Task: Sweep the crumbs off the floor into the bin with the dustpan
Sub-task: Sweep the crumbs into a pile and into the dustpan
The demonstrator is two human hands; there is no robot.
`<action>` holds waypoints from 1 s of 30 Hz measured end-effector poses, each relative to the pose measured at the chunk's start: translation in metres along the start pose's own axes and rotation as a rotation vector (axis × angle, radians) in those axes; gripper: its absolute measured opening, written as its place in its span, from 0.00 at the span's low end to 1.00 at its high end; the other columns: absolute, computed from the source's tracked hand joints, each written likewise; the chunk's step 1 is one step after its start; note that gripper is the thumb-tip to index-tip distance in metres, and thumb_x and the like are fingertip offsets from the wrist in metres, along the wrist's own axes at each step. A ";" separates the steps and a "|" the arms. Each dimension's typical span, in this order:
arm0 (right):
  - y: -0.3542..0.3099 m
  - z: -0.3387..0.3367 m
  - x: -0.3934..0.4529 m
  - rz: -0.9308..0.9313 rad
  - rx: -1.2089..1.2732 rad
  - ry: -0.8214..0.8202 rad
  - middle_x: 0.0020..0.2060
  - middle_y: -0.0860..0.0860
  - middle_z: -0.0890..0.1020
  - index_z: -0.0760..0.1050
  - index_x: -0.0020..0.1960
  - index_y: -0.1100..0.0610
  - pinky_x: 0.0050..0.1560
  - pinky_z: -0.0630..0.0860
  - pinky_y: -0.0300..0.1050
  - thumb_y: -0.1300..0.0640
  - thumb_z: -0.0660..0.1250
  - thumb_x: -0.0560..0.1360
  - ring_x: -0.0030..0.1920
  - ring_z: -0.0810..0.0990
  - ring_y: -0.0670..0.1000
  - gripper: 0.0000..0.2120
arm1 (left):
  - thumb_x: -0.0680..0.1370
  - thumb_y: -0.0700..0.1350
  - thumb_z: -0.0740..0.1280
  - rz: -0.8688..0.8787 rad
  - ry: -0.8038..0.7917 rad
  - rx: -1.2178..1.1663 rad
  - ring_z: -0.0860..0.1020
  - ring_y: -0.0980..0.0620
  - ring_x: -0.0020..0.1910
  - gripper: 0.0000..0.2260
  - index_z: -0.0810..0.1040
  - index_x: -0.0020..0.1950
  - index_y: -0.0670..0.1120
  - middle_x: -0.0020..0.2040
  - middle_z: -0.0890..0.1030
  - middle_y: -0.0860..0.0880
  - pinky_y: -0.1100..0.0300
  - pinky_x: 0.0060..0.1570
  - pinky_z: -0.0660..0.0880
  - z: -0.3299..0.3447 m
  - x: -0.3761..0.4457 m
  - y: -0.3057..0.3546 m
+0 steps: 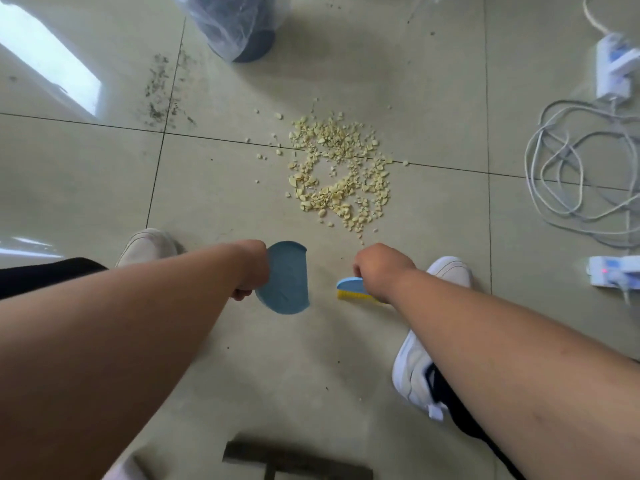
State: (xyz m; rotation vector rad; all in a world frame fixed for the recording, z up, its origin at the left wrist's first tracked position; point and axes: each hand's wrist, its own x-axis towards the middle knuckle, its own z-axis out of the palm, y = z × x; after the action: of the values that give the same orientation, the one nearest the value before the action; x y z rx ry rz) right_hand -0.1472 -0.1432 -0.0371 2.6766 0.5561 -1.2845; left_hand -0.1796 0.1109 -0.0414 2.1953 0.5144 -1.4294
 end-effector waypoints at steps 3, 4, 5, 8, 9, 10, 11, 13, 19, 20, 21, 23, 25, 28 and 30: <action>0.018 -0.005 0.008 0.078 0.020 0.059 0.54 0.55 0.81 0.82 0.56 0.52 0.54 0.80 0.47 0.63 0.67 0.73 0.53 0.82 0.58 0.14 | 0.78 0.40 0.60 0.063 0.004 0.009 0.71 0.49 0.19 0.06 0.73 0.54 0.42 0.35 0.76 0.41 0.62 0.22 0.70 -0.004 0.008 0.007; 0.023 -0.010 0.011 0.108 0.053 0.092 0.55 0.55 0.81 0.82 0.56 0.53 0.56 0.80 0.48 0.64 0.66 0.74 0.54 0.81 0.59 0.14 | 0.77 0.41 0.61 0.075 -0.005 -0.007 0.72 0.49 0.20 0.08 0.72 0.55 0.43 0.36 0.77 0.41 0.62 0.22 0.70 -0.005 0.011 0.009; 0.027 -0.015 0.016 0.131 0.098 0.134 0.56 0.56 0.81 0.82 0.56 0.54 0.57 0.79 0.47 0.64 0.64 0.74 0.55 0.81 0.60 0.14 | 0.77 0.42 0.61 0.078 -0.015 -0.034 0.73 0.48 0.21 0.09 0.72 0.56 0.44 0.37 0.78 0.40 0.61 0.22 0.71 -0.005 0.014 0.011; 0.039 -0.030 0.030 0.138 0.161 0.298 0.55 0.57 0.79 0.80 0.54 0.57 0.53 0.75 0.46 0.65 0.61 0.75 0.55 0.79 0.60 0.12 | 0.79 0.39 0.62 0.068 -0.058 -0.163 0.76 0.47 0.26 0.12 0.69 0.63 0.43 0.41 0.80 0.39 0.60 0.24 0.71 -0.005 0.024 0.016; 0.042 -0.034 0.035 0.148 0.175 0.346 0.54 0.57 0.79 0.80 0.53 0.57 0.52 0.74 0.46 0.64 0.60 0.76 0.55 0.78 0.60 0.12 | 0.81 0.38 0.62 0.065 -0.067 -0.209 0.76 0.47 0.28 0.14 0.68 0.66 0.44 0.42 0.81 0.39 0.59 0.26 0.71 -0.006 0.027 0.018; 0.043 -0.038 0.038 0.152 0.177 0.383 0.54 0.57 0.79 0.80 0.53 0.57 0.51 0.74 0.46 0.65 0.60 0.75 0.55 0.78 0.60 0.12 | 0.82 0.37 0.62 0.061 -0.070 -0.253 0.77 0.46 0.30 0.14 0.66 0.67 0.46 0.44 0.81 0.39 0.59 0.26 0.72 -0.007 0.030 0.020; 0.044 -0.041 0.041 0.143 0.179 0.407 0.53 0.57 0.79 0.81 0.52 0.57 0.50 0.74 0.46 0.66 0.61 0.74 0.54 0.78 0.60 0.13 | 0.83 0.37 0.63 0.052 -0.073 -0.298 0.77 0.46 0.33 0.15 0.66 0.68 0.47 0.45 0.81 0.38 0.60 0.25 0.72 -0.009 0.032 0.021; 0.045 -0.047 0.043 0.128 0.237 0.411 0.51 0.55 0.80 0.82 0.50 0.56 0.49 0.76 0.46 0.68 0.63 0.72 0.51 0.79 0.59 0.13 | 0.84 0.35 0.63 0.029 -0.074 -0.386 0.76 0.46 0.34 0.16 0.66 0.68 0.49 0.46 0.80 0.38 0.63 0.22 0.72 -0.013 0.035 0.021; 0.073 -0.055 0.032 0.447 0.686 0.561 0.39 0.51 0.84 0.82 0.44 0.55 0.40 0.76 0.41 0.59 0.70 0.68 0.40 0.80 0.54 0.05 | 0.84 0.36 0.61 -0.048 -0.041 -0.449 0.75 0.46 0.36 0.13 0.69 0.67 0.48 0.47 0.79 0.39 0.60 0.25 0.75 -0.021 0.042 0.012; 0.080 -0.056 0.030 0.549 0.729 0.556 0.39 0.52 0.84 0.82 0.44 0.56 0.38 0.74 0.41 0.58 0.70 0.67 0.39 0.80 0.55 0.06 | 0.84 0.35 0.59 -0.055 -0.030 -0.442 0.75 0.46 0.34 0.13 0.70 0.67 0.46 0.46 0.78 0.38 0.61 0.24 0.75 -0.021 0.043 0.009; 0.088 -0.056 0.028 0.638 0.759 0.529 0.39 0.53 0.84 0.81 0.45 0.58 0.36 0.75 0.40 0.58 0.70 0.67 0.38 0.81 0.56 0.07 | 0.83 0.35 0.58 -0.061 -0.016 -0.431 0.75 0.46 0.33 0.12 0.71 0.66 0.44 0.46 0.79 0.38 0.61 0.24 0.75 -0.022 0.044 0.006; 0.098 -0.052 0.020 0.791 0.797 0.438 0.38 0.58 0.86 0.80 0.46 0.62 0.38 0.83 0.47 0.62 0.71 0.65 0.37 0.85 0.57 0.10 | 0.82 0.35 0.57 -0.069 0.003 -0.400 0.76 0.47 0.29 0.12 0.73 0.64 0.40 0.42 0.79 0.38 0.61 0.24 0.75 -0.022 0.045 0.001; 0.103 -0.042 0.016 0.876 0.811 0.324 0.35 0.60 0.86 0.79 0.45 0.63 0.44 0.86 0.55 0.65 0.71 0.67 0.37 0.88 0.59 0.07 | 0.82 0.36 0.56 -0.070 0.002 -0.373 0.75 0.48 0.24 0.12 0.75 0.62 0.38 0.37 0.79 0.39 0.63 0.22 0.74 -0.021 0.043 -0.001; 0.091 -0.029 0.012 0.868 0.849 0.233 0.24 0.54 0.83 0.77 0.39 0.59 0.31 0.83 0.41 0.66 0.68 0.71 0.27 0.85 0.53 0.04 | 0.83 0.36 0.56 -0.069 -0.014 -0.376 0.75 0.49 0.23 0.11 0.75 0.60 0.36 0.35 0.78 0.40 0.64 0.21 0.72 -0.020 0.038 -0.002; 0.081 -0.029 0.018 0.833 1.013 0.194 0.19 0.47 0.78 0.72 0.34 0.56 0.21 0.69 0.29 0.63 0.68 0.72 0.23 0.78 0.50 0.10 | 0.83 0.37 0.56 -0.068 -0.016 -0.385 0.75 0.48 0.24 0.11 0.75 0.59 0.35 0.35 0.78 0.40 0.64 0.21 0.72 -0.019 0.037 -0.004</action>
State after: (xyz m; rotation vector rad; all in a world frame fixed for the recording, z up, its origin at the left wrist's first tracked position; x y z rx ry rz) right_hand -0.0854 -0.2058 -0.0369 3.0700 -1.4388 -1.1687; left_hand -0.1535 0.1276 -0.0691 1.8739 0.7922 -1.2573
